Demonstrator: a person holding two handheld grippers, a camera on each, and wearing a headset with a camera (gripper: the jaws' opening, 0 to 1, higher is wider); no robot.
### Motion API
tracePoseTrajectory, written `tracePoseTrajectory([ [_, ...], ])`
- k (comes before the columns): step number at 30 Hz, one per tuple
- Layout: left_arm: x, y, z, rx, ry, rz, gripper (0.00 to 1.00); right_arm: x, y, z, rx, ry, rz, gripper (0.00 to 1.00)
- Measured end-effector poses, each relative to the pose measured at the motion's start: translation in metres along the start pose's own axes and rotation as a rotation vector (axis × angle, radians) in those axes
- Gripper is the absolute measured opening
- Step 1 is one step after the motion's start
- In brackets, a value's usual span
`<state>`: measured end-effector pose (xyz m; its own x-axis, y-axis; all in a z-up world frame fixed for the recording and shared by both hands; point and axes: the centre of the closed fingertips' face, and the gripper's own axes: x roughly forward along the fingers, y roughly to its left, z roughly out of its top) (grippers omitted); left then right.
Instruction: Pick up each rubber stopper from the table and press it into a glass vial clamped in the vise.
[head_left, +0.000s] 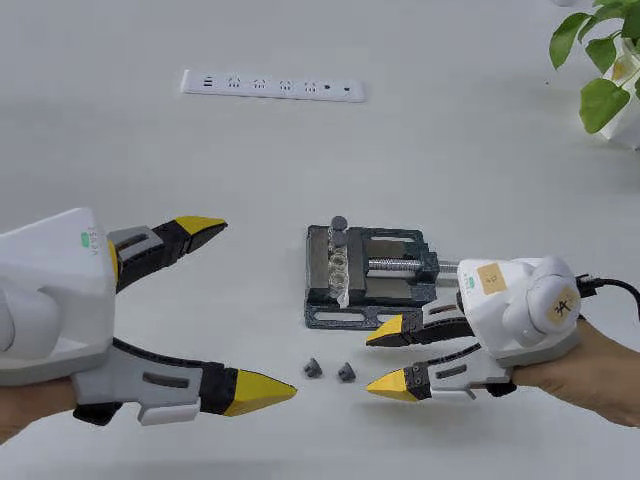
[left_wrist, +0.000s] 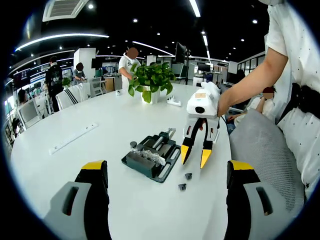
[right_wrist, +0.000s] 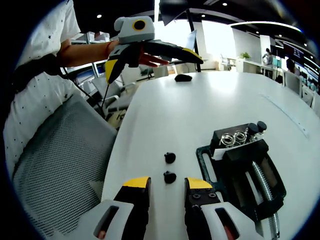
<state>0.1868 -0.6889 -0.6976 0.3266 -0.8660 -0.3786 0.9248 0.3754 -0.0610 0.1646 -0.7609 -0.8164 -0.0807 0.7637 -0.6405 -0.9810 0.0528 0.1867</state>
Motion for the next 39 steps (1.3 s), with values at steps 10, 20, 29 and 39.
tracePoseTrajectory([
  [10,0.000,0.004,-0.002,-0.015,0.004,0.009,0.99,0.015,-0.003,-0.005,-0.062,0.045,0.061,0.17],
  [20,0.000,0.005,-0.003,-0.021,0.002,0.012,0.99,0.021,-0.003,-0.010,-0.084,0.065,0.093,0.14],
  [29,0.000,0.005,-0.004,-0.025,0.004,0.013,0.98,0.024,-0.004,-0.012,-0.088,0.073,0.092,0.09],
  [39,0.000,0.004,-0.004,-0.026,0.002,0.009,0.98,0.025,-0.002,-0.011,-0.076,0.073,0.087,0.07],
])
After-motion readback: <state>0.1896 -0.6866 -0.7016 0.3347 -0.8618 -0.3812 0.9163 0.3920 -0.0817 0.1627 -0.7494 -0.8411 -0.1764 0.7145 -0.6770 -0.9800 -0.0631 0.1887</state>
